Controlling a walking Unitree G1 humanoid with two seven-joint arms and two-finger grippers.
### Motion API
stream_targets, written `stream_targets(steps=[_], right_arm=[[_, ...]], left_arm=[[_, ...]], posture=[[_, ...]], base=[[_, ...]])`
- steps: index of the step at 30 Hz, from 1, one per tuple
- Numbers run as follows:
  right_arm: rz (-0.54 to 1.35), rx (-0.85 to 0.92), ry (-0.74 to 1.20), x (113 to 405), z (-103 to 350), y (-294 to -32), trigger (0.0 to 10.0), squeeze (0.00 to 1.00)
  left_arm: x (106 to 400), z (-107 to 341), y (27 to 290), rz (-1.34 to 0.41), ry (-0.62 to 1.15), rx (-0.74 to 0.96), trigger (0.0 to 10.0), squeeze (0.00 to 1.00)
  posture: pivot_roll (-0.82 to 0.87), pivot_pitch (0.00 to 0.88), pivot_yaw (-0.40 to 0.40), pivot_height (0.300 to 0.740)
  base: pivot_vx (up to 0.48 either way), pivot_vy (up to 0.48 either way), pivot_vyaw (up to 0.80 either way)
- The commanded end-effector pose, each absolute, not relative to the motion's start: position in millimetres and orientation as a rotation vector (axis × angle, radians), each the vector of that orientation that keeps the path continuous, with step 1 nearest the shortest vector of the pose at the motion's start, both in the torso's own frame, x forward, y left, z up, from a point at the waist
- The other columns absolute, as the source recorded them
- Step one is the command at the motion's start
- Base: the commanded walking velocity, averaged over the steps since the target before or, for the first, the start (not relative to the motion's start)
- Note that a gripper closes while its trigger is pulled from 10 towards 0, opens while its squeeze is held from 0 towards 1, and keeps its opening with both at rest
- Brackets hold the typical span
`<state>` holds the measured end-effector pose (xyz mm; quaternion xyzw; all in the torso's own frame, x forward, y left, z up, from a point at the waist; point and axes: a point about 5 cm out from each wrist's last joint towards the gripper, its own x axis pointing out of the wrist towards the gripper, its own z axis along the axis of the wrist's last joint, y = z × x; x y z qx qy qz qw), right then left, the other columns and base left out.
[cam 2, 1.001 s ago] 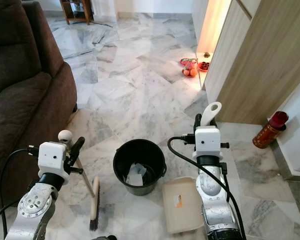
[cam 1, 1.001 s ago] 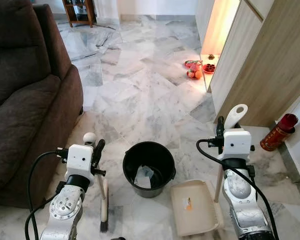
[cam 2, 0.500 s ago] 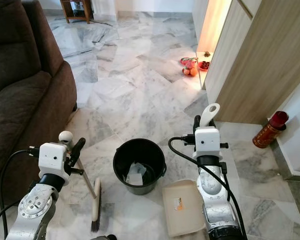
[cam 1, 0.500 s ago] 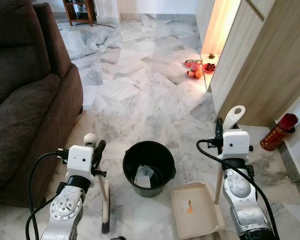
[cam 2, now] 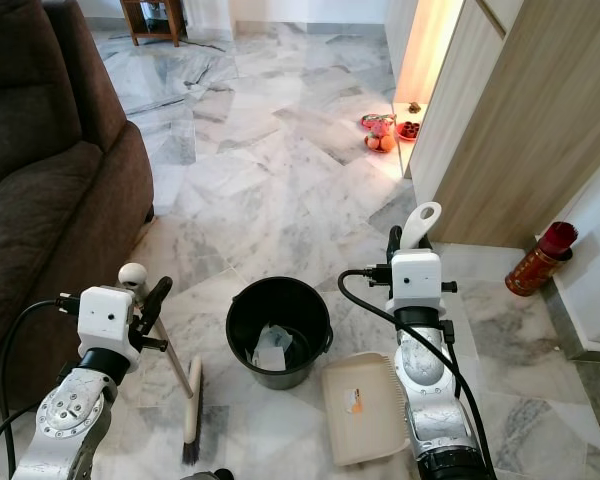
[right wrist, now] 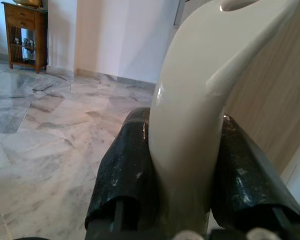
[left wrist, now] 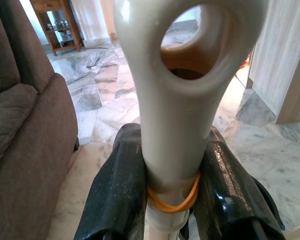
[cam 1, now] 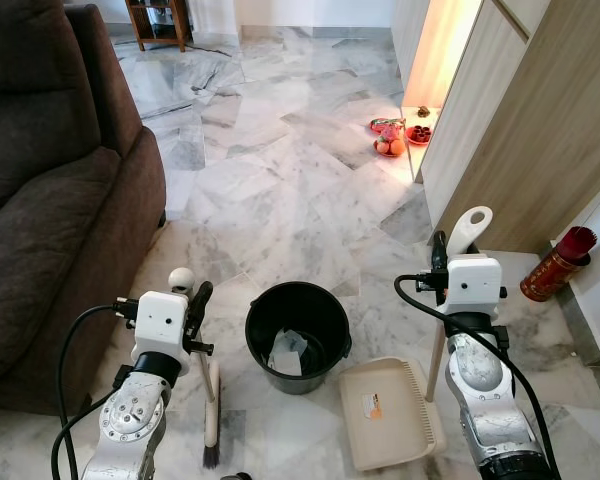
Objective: Sweep floor
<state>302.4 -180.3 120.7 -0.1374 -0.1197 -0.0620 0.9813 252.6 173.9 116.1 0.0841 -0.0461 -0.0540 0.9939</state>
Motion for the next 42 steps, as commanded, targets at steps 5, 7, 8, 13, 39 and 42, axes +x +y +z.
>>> stream_targets(steps=[5,7,8,13,39,42], right_arm=[[-0.110,-0.279,-0.270,304.8,125.7,-176.9,10.0,0.00],[-0.108,-0.281,-0.274,305.4,126.5,-175.7,10.0,0.00],[-0.107,-0.282,-0.275,305.6,126.8,-175.4,10.0,0.00],[-0.106,-0.282,-0.275,305.6,126.2,-174.8,10.0,0.00],[-0.083,-0.269,-0.251,306.7,121.3,-169.4,10.0,0.00],[-0.086,-0.268,-0.252,307.0,121.6,-169.5,10.0,0.00]], left_arm=[[250.4,126.8,172.1,-0.122,-0.146,0.176,10.0,0.00],[250.9,126.7,171.5,-0.128,-0.147,0.178,10.0,0.00],[251.0,126.8,171.5,-0.128,-0.147,0.177,10.0,0.00],[251.8,127.5,170.5,-0.133,-0.148,0.177,10.0,0.00],[251.7,128.2,170.1,-0.128,-0.147,0.177,10.0,0.00],[251.9,128.0,170.3,-0.127,-0.146,0.177,10.0,0.00]], posture=[[0.11,0.127,-0.003,0.740],[0.11,0.127,0.002,0.740],[0.11,0.126,0.003,0.740],[0.12,0.140,0.002,0.740],[0.12,0.165,0.000,0.740],[0.12,0.166,0.000,0.740]], base=[[0.000,0.000,0.00],[0.000,0.000,0.00],[0.000,0.000,0.00],[0.000,0.000,0.00],[-0.206,0.000,0.00],[0.000,0.000,0.00]])
